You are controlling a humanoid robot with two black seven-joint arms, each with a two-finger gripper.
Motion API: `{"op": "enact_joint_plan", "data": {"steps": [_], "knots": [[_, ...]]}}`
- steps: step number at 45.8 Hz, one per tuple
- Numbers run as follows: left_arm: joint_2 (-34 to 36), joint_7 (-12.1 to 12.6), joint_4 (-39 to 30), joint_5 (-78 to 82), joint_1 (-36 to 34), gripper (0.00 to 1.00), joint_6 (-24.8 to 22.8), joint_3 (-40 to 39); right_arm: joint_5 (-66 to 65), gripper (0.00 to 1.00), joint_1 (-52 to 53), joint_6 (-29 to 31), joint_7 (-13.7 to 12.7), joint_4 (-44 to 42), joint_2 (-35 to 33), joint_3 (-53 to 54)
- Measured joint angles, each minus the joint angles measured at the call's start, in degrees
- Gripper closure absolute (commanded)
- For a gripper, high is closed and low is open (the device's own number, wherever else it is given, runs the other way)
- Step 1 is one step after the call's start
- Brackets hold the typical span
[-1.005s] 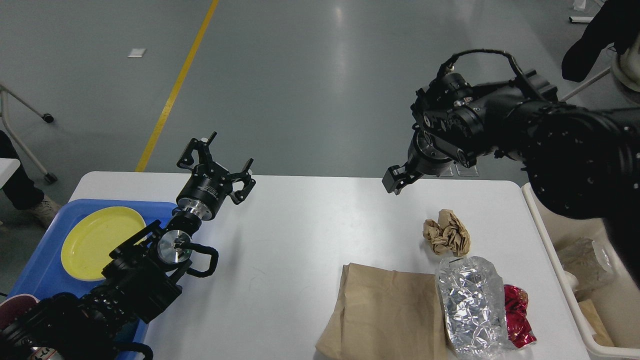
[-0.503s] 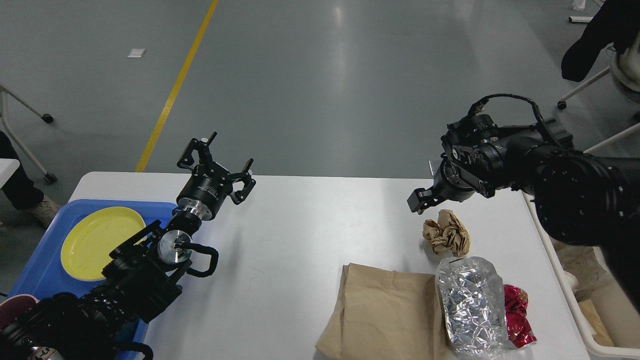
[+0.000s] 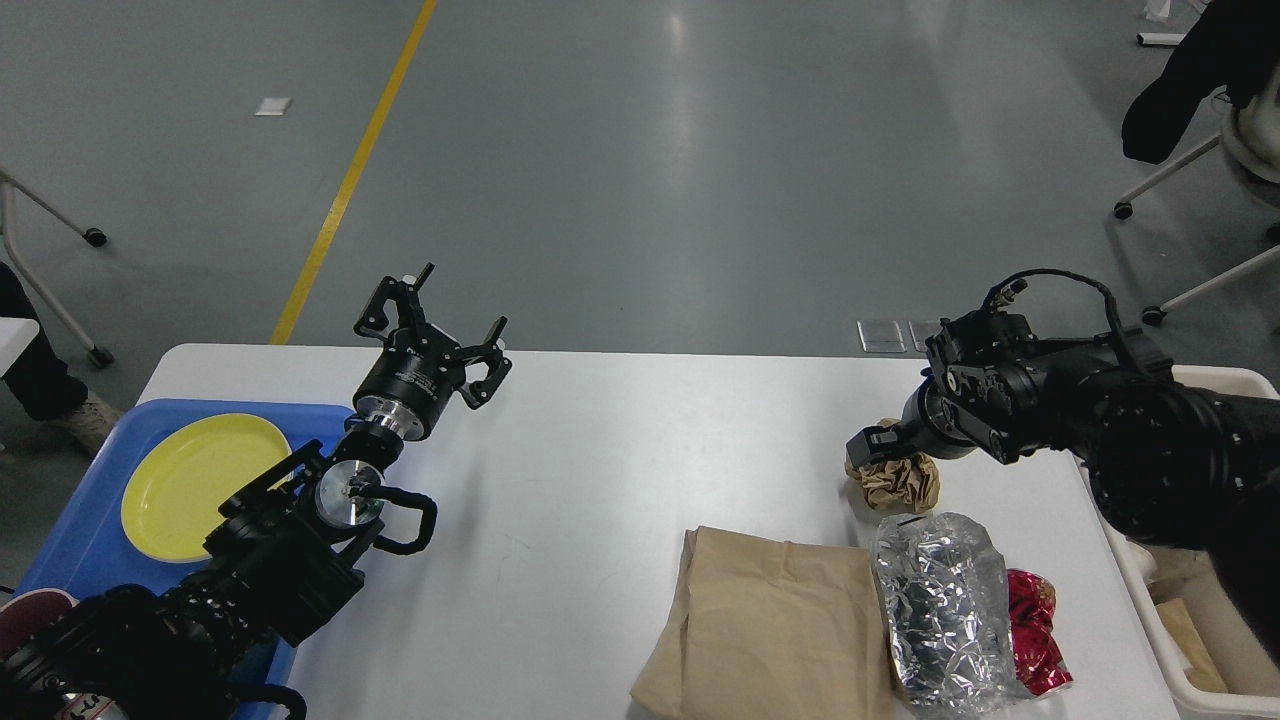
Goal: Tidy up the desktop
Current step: 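Close the right gripper on the crumpled brown paper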
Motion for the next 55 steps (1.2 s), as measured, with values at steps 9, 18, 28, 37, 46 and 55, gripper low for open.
{"op": "enact_joint_plan", "data": {"steps": [9, 18, 28, 37, 46, 55], "knots": [[0.0, 0.0, 0.0, 0.0, 0.0, 0.02, 0.0, 0.0, 1.3, 0.0, -1.5, -2.4, 0.0, -0.3, 0.2, 0.3], [0.0, 0.0, 0.0, 0.0, 0.0, 0.02, 0.0, 0.0, 3.5, 0.02, -3.5, -4.6, -0.2, -1.3, 0.4, 0.4], [0.0, 0.0, 0.0, 0.0, 0.0, 0.02, 0.0, 0.0, 6.6, 0.1, -5.5, -6.6, -0.3, -1.4, 0.4, 0.5], [0.0, 0.0, 0.0, 0.0, 0.0, 0.02, 0.0, 0.0, 6.7, 0.27, -6.6, -7.4, -0.3, -2.0, 0.2, 0.3], [0.0, 0.0, 0.0, 0.0, 0.0, 0.02, 0.0, 0.0, 6.8, 0.78, -7.1, -7.3, -0.4, -2.0, 0.3, 0.7], [0.0, 0.0, 0.0, 0.0, 0.0, 0.02, 0.0, 0.0, 6.9, 1.0, -6.3, -5.6, -0.5, -1.3, 0.7, 1.1]]}}
